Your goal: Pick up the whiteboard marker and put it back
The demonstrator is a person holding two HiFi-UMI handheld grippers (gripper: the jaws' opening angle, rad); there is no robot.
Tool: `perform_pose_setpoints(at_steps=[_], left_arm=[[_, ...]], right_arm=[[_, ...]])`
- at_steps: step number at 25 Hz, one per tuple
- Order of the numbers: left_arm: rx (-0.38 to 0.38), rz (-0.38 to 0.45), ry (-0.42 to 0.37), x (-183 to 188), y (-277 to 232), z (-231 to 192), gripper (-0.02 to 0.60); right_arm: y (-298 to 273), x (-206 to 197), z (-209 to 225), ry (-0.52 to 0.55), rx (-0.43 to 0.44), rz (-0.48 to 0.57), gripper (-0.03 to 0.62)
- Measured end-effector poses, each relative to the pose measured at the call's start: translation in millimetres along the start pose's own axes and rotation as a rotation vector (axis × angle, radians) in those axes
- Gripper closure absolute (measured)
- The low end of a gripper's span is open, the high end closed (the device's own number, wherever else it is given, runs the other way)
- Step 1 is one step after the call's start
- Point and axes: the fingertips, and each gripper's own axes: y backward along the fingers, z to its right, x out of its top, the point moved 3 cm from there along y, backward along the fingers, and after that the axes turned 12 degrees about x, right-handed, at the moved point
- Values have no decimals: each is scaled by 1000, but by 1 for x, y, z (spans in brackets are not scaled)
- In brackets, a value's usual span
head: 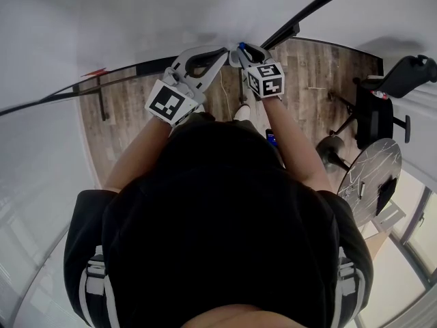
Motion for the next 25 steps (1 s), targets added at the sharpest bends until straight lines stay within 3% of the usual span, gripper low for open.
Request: perform_pose_setpoints(at_steps=[19,25], left_arm=[[3,10,-11,1,-3,1,578],[9,7,-16,1,-2,1,578]], right_arm=[[19,6,-2,7,-4,28,441],[32,26,-13,4,8,91,431]])
